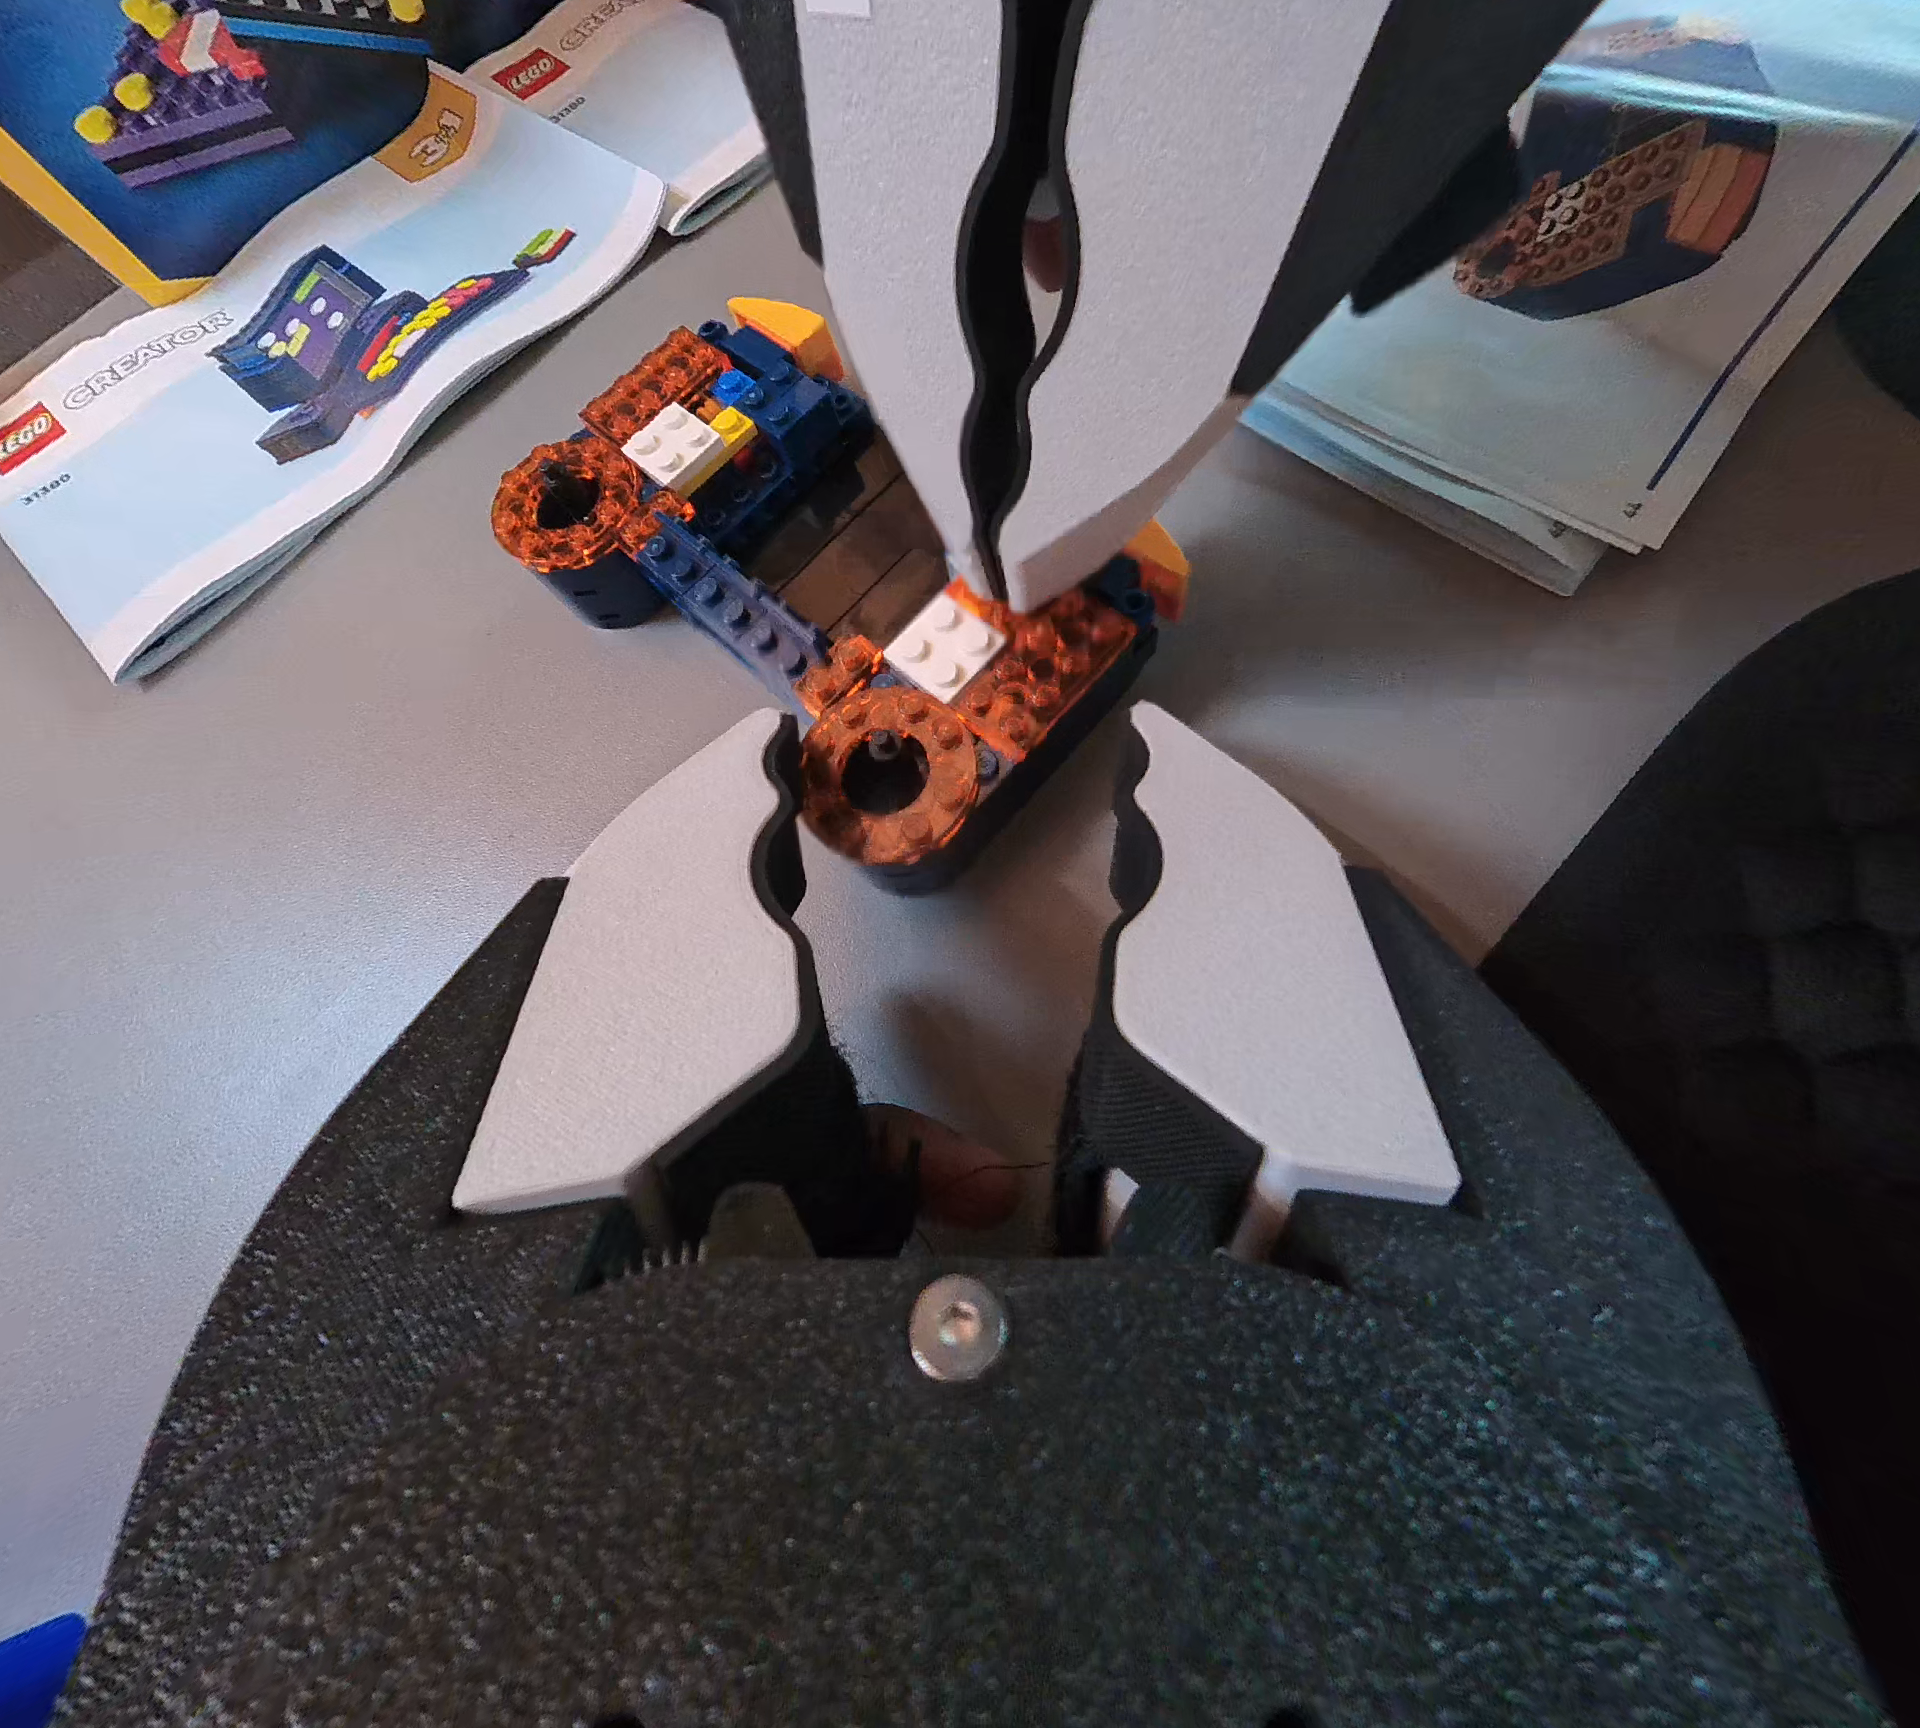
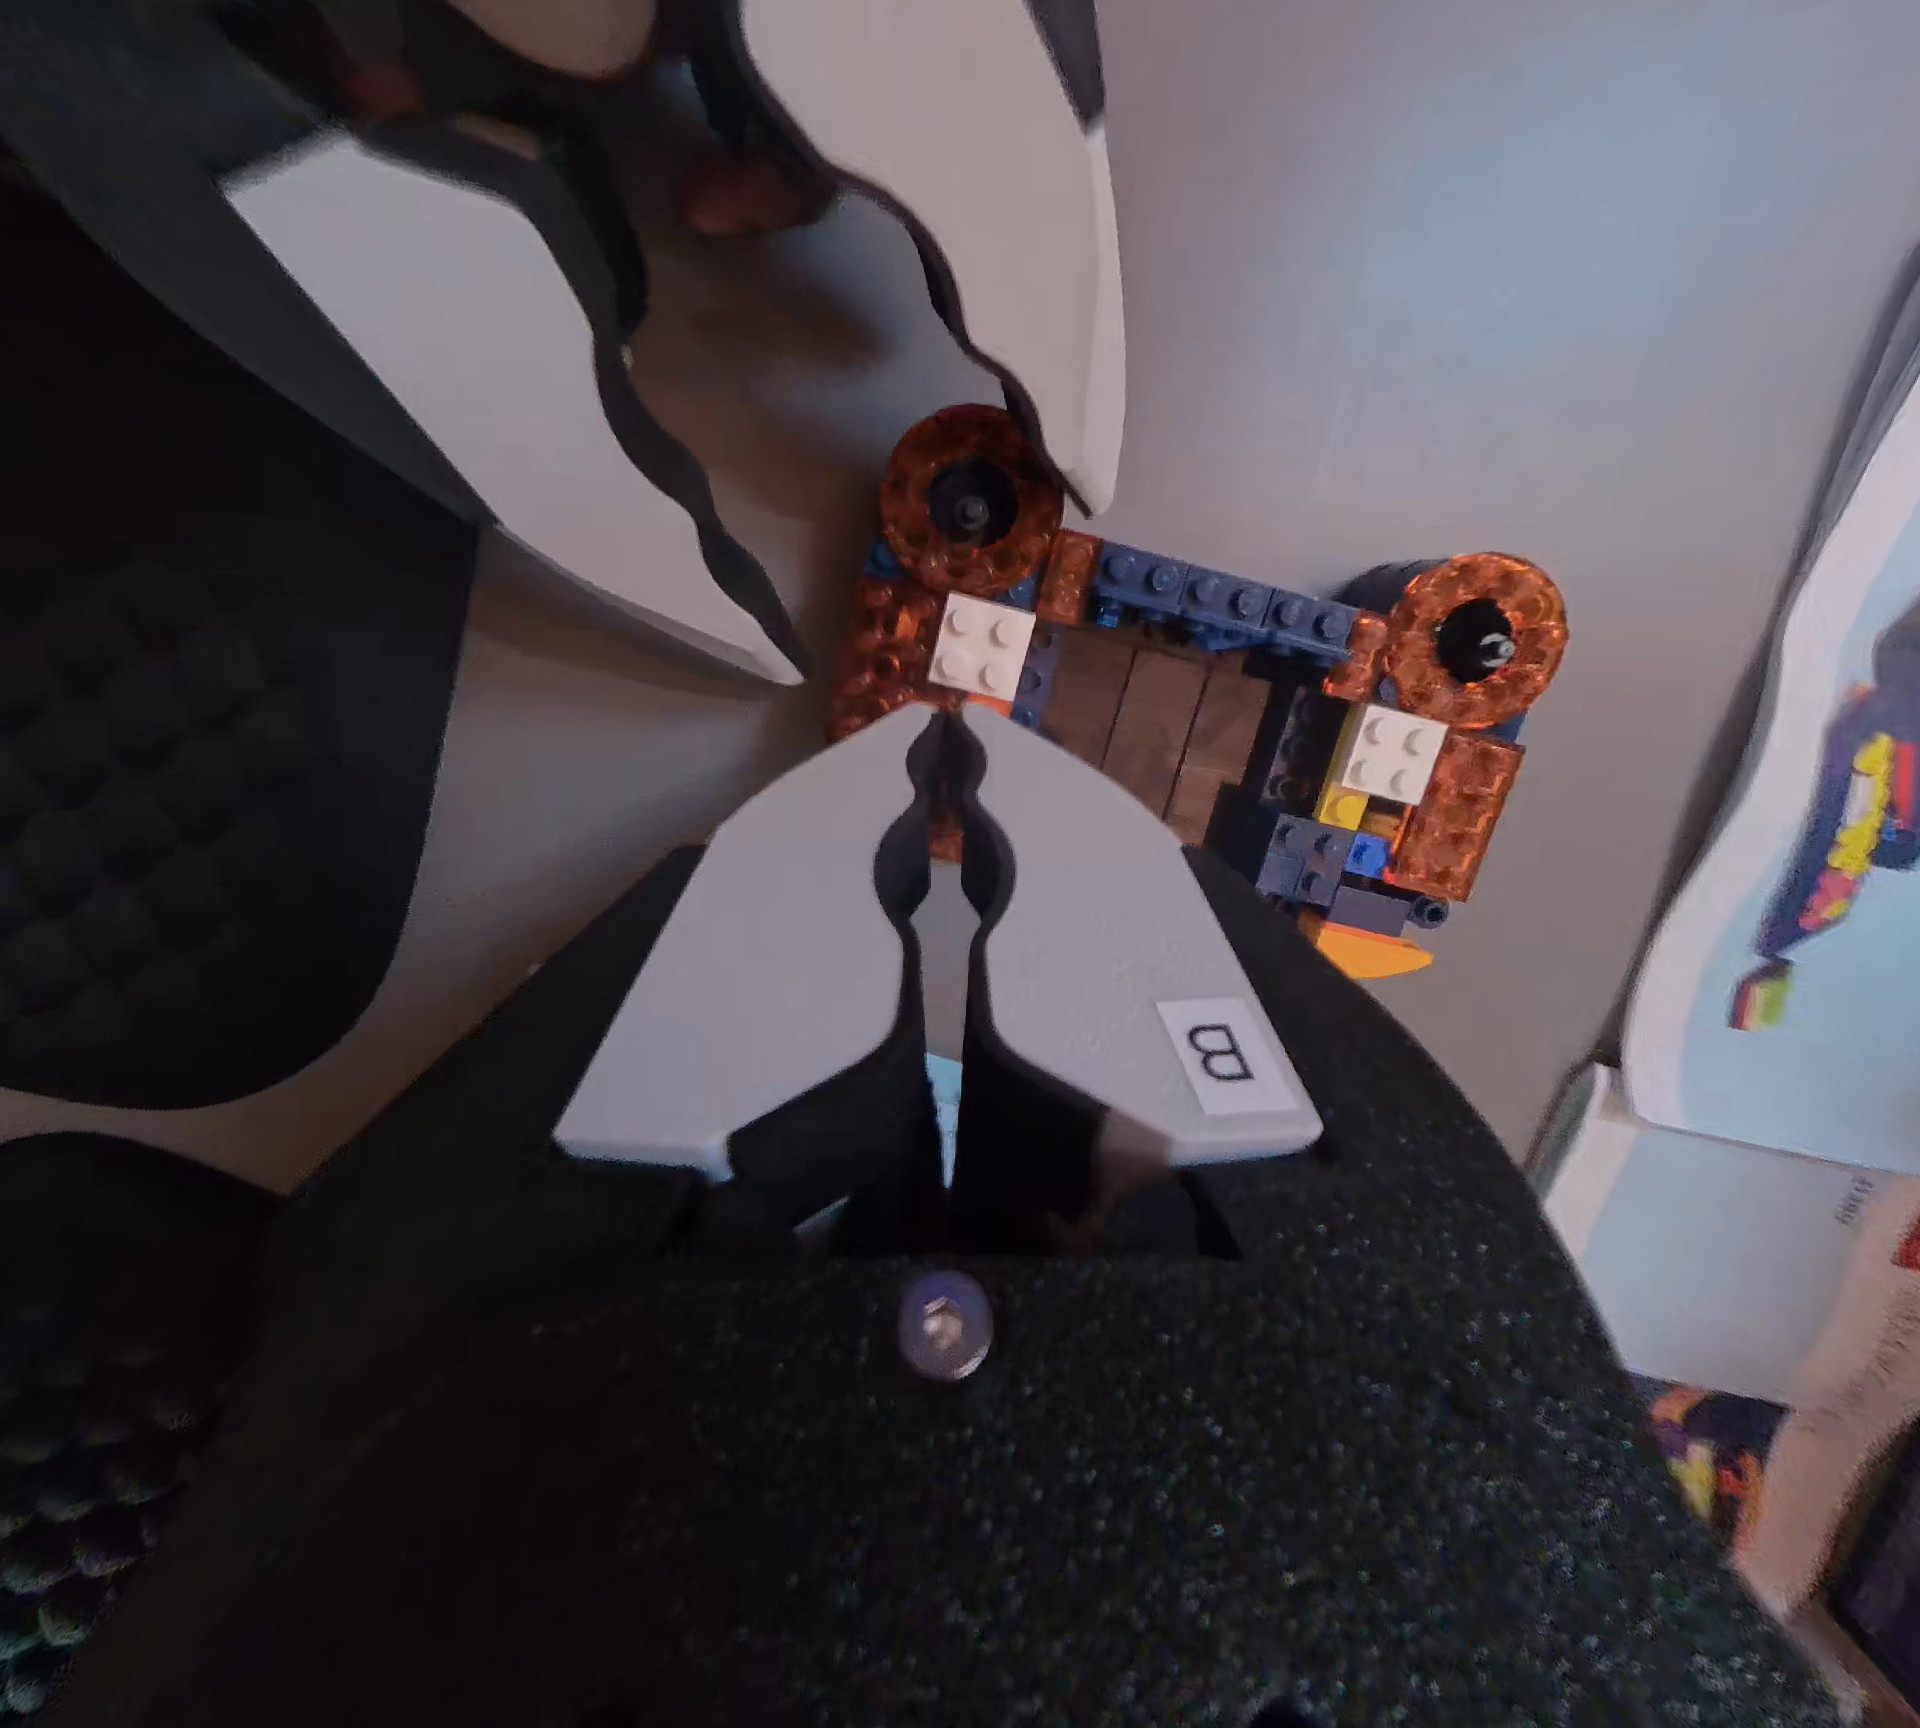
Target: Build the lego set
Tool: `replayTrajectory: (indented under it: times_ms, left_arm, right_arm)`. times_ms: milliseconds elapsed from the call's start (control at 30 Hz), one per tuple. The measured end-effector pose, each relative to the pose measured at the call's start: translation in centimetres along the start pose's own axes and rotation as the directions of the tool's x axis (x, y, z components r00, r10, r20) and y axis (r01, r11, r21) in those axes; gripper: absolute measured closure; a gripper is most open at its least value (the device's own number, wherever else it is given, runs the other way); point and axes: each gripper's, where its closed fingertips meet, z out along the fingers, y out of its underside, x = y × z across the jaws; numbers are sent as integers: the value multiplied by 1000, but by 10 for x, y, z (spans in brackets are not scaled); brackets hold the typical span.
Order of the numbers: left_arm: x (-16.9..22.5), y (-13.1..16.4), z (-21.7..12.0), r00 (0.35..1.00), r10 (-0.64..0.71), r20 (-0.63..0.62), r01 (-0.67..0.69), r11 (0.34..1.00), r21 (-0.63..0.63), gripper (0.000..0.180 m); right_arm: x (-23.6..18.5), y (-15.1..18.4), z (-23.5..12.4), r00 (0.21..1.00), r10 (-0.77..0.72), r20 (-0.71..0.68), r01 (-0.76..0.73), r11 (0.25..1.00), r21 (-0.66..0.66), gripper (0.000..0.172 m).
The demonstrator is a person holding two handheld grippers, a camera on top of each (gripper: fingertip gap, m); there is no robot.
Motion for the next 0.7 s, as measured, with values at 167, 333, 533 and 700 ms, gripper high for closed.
replayTrajectory:
  times_ms: [167,333,533,700]
  left_arm:
    - [0,1,-2,1000,-1,-19,2,1000,2,123]
    - [-1,4,0,1000,2,-9,-2,1000,-21,120]
    - [-1,5,0,1000,7,-3,-7,1000,-27,122]
    - [0,8,2,1000,22,-1,-22,999,-49,126]
  right_arm:
    - [6,-17,-20,1000,-2,26,0,995,96,172]
    - [20,-20,-52,1000,3,-8,-1,977,213,172]
    - [8,2,-17,1000,2,30,-7,989,148,172]
    - [6,4,-8,1000,-23,17,21,991,129,172]
